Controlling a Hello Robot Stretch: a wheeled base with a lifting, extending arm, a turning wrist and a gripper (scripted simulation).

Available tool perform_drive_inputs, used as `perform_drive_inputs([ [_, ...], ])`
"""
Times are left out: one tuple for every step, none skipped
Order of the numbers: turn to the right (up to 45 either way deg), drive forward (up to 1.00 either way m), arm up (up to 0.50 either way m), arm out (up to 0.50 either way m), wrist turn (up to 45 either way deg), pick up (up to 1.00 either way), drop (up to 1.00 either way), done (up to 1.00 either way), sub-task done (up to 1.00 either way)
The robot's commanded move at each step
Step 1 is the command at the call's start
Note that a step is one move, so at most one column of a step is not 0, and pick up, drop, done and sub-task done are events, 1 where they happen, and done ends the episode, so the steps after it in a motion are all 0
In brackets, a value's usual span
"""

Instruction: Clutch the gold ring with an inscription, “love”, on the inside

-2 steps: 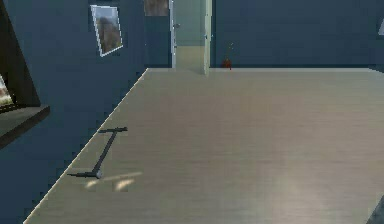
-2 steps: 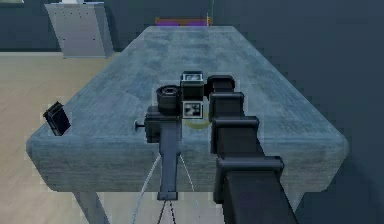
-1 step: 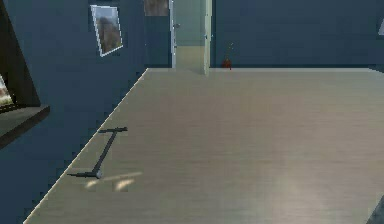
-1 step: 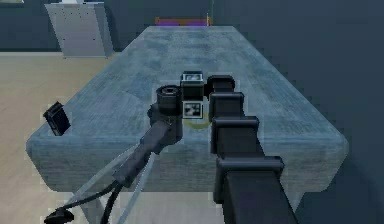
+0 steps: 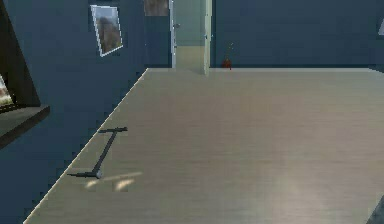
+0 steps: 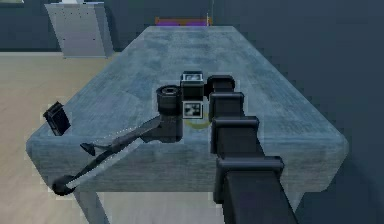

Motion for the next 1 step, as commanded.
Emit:
perform_drive_inputs([
  [0.0,0.00,0.00,0.00,45.0,0.00,0.00,0.00,0.00],
])
